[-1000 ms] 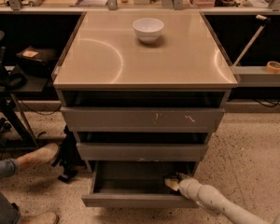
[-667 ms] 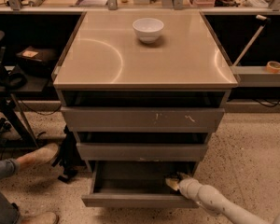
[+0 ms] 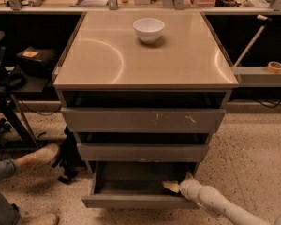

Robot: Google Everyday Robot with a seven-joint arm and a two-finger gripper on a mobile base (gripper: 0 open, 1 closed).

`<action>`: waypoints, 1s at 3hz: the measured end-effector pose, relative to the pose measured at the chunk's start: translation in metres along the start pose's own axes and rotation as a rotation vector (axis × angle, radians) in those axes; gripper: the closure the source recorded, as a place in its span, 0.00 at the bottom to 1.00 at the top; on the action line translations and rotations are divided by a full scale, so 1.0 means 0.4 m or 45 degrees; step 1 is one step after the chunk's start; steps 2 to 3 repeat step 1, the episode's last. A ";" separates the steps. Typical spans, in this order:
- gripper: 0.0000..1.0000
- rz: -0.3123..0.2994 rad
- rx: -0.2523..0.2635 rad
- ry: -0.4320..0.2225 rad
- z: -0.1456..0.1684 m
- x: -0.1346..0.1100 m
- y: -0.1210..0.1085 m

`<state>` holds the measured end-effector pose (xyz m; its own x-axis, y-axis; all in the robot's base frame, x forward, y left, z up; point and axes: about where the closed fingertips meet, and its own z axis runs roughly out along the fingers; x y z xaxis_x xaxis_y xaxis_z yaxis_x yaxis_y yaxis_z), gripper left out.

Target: Place rxbar chocolate into bottom drawer

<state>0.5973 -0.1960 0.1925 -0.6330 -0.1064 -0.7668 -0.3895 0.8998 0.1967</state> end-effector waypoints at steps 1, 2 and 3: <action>0.00 0.000 0.000 0.000 0.000 0.000 0.000; 0.00 0.000 0.000 0.000 0.000 0.000 0.000; 0.00 0.000 0.000 0.000 0.000 0.000 0.000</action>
Offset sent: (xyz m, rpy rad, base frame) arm 0.0000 0.0000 0.0000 0.0000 0.0000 0.0000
